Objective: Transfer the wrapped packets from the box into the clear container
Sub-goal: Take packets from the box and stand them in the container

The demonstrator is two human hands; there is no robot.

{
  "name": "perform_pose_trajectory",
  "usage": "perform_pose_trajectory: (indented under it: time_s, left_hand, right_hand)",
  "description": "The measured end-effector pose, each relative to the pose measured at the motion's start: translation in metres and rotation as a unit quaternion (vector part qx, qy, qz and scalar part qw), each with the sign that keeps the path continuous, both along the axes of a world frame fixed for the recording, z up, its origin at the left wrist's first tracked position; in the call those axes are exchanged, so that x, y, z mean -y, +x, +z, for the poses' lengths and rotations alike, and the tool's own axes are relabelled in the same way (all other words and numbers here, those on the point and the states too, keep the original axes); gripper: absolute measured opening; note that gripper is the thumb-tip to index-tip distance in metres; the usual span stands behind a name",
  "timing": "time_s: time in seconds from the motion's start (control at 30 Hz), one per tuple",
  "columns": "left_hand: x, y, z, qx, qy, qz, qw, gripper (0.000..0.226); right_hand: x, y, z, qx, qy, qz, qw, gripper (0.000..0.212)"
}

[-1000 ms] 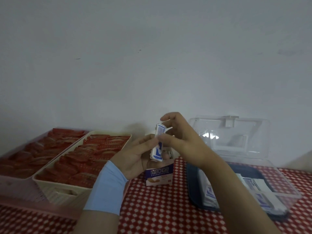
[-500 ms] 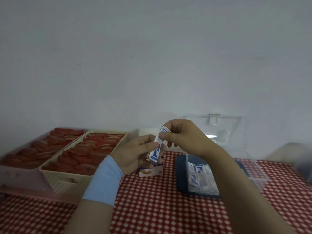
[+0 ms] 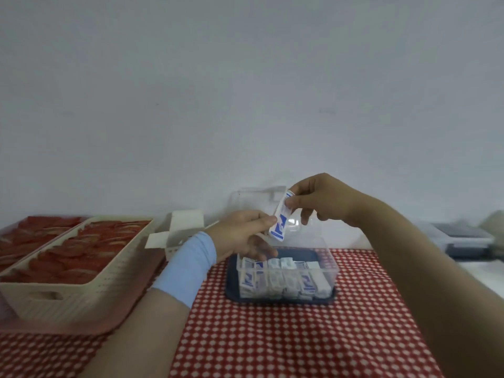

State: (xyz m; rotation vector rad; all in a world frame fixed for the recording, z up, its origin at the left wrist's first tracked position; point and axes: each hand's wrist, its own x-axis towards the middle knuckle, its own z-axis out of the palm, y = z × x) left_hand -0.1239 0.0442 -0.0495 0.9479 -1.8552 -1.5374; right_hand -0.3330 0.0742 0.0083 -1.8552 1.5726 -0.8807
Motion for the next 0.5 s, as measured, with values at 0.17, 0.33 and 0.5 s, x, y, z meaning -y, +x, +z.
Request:
perform_pose_trajectory:
  time_s: [0.17, 0.33, 0.5]
  left_hand:
    - [0.018, -0.031, -0.005, 0.263, -0.247, 0.022, 0.932, 0.017]
    - [0.014, -0.050, -0.016, 0.419, -0.234, -0.122, 0.869, 0.038]
    - [0.020, -0.049, -0.034, 0.497, -0.263, -0.166, 0.810, 0.070]
  right_hand:
    - [0.018, -0.036, -0.020, -0.149, 0.009, -0.057, 0.987, 0.014]
    - [0.034, -0.038, -0.045, -0.245, 0.084, -0.022, 0.966, 0.015]
    - [0.046, -0.028, -0.066, -0.314, 0.120, -0.009, 0.942, 0.016]
